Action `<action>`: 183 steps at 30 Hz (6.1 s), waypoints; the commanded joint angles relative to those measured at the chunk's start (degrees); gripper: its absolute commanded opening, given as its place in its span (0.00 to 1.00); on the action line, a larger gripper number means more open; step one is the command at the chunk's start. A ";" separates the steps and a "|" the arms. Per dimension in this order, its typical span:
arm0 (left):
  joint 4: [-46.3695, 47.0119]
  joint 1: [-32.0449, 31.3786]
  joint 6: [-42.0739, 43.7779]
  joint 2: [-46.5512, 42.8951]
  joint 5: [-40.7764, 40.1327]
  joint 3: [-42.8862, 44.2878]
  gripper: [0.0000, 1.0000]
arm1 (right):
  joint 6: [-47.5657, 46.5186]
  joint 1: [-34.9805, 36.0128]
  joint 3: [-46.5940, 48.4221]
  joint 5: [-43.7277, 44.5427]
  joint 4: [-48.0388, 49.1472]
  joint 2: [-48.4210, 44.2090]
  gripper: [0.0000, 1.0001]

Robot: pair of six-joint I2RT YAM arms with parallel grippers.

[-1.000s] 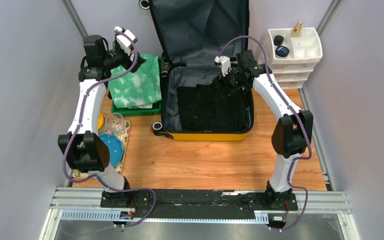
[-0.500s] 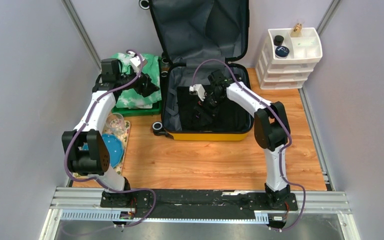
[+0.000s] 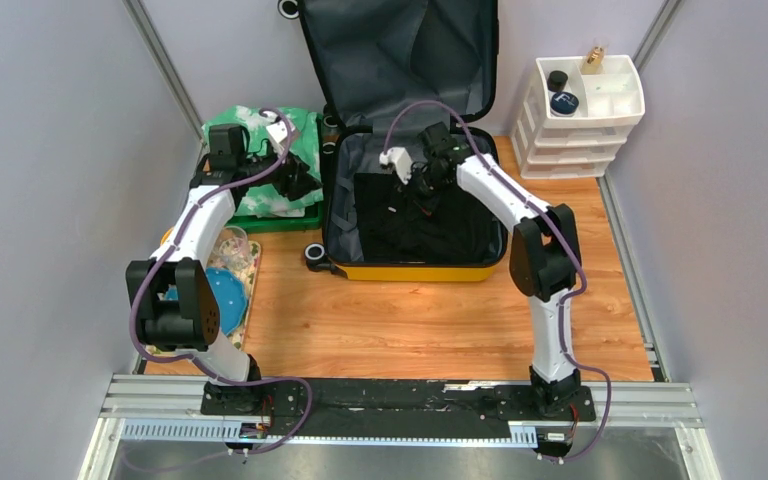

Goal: Open, take out, and arrange the luggage

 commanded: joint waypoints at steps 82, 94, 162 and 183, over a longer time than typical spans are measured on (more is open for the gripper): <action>33.47 -16.79 -46.36 7.44 -4.06 -11.16 0.80 | 52.76 -5.17 4.47 -12.20 18.96 0.21 0.00; 52.86 -20.31 -39.92 7.44 -5.66 -21.80 0.83 | 51.18 -4.02 -2.98 -13.09 24.41 -4.96 0.00; -1.67 -22.50 -11.64 18.68 -13.65 7.10 0.96 | 27.00 -16.94 7.55 9.85 -0.80 -3.74 0.75; 9.75 -23.74 -4.87 29.31 -20.51 23.36 0.00 | 22.09 -16.85 3.24 3.62 1.30 -11.38 0.81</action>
